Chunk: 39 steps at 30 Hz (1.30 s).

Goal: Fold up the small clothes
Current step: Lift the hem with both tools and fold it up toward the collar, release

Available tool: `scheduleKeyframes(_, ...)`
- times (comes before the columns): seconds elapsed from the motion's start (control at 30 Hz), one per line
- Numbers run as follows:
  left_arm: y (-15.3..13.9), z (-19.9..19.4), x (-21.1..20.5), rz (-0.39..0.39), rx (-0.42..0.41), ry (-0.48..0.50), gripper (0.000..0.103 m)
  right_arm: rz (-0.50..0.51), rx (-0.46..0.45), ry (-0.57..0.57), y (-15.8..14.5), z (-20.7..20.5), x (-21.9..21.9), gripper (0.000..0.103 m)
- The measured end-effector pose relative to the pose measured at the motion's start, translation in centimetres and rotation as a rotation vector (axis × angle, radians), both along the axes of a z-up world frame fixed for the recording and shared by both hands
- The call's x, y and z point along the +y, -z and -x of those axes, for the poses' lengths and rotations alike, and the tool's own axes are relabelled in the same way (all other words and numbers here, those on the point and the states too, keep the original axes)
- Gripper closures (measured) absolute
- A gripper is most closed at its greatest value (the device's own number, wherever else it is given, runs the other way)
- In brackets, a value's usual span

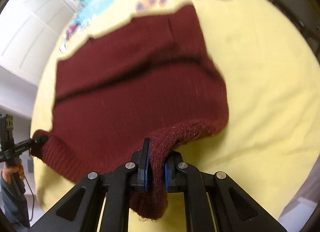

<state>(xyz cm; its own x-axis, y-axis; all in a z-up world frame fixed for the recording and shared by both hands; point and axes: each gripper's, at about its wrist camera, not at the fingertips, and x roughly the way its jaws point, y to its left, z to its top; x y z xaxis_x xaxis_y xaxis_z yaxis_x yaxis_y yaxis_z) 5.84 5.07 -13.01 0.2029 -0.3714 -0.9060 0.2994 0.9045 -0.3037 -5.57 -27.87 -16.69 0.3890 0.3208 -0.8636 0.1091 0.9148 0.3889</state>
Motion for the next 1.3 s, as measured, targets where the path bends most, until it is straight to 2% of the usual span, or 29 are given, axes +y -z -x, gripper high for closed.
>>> scheduleKeyframes(0.13, -3.0, -3.8, 0.8, 0.018, -0.094, -0.021, 0.093, -0.016, -0.117, 0.058, -3.6, -2.6, -1.5, 0.092)
scheduleKeyframes(0.27, -5.0, -7.4, 1.3, 0.036, -0.158, -0.037, 0.093, 0.004, -0.198, 0.071, -6.2, -5.2, -1.3, 0.093)
scheduleKeyframes(0.3, -6.1, -6.9, 3.8, 0.031, -0.17, -0.036, 0.093, 0.01, -0.223, 0.08, -6.8, -6.1, -1.7, 0.093)
scheduleKeyframes(0.47, -6.4, -11.8, 2.0, -0.029, -0.205, -0.029, 0.093, 0.056, -0.258, 0.106, -8.0, -11.5, -2.5, 0.093)
scheduleKeyframes(0.63, -3.8, -15.3, 1.0, -0.139, -0.187, -0.023, 0.093, 0.134, -0.2, 0.092, -5.9, -17.4, -1.8, 0.093)
scheduleKeyframes(0.8, 0.6, -18.1, -0.3, -0.221, -0.163, -0.037, 0.093, 0.16, -0.107, 0.098, -2.3, -20.6, -1.7, 0.093)
scheduleKeyframes(0.93, 2.1, -18.6, -0.7, -0.259, -0.194, -0.067, 0.092, 0.183, -0.025, 0.097, 0.2, -22.3, -1.5, 0.09)
scheduleKeyframes(1.0, 1.9, -18.4, -0.9, -0.245, -0.221, -0.08, 0.091, 0.19, -0.004, 0.096, 1.0, -22.6, -1.5, 0.09)
scheduleKeyframes(1.03, 2.0, -18.4, -1.1, -0.254, -0.223, -0.076, 0.083, 0.199, -0.003, 0.097, 1.1, -22.6, -1.6, 0.088)
scheduleKeyframes(1.1, 2.3, -18.6, -1.6, -0.273, -0.215, -0.069, 0.058, 0.208, 0.001, 0.106, 1.3, -22.7, -1.7, 0.082)
scheduleKeyframes(1.13, 2.2, -18.5, -1.9, -0.285, -0.231, -0.068, 0.055, 0.205, 0.003, 0.108, 1.4, -22.7, -1.8, 0.079)
scheduleKeyframes(1.17, 2.0, -18.4, -2.1, -0.295, -0.245, -0.067, 0.045, 0.203, 0.003, 0.11, 1.4, -22.6, -1.8, 0.069)
scheduleKeyframes(1.2, 1.8, -18.4, -2.4, -0.302, -0.261, -0.066, 0.031, 0.2, 0.004, 0.11, 1.4, -22.5, -1.8, 0.061)
scheduleKeyframes(1.27, 1.3, -18.3, -2.7, -0.298, -0.275, -0.057, 0.023, 0.227, -0.003, 0.102, 1.0, -22.3, -1.6, 0.032)
scheduleKeyframes(1.3, 1.0, -18.2, -2.9, -0.3, -0.284, -0.055, 0.023, 0.268, -0.008, 0.104, 0.6, -22.2, -1.4, 0.028)
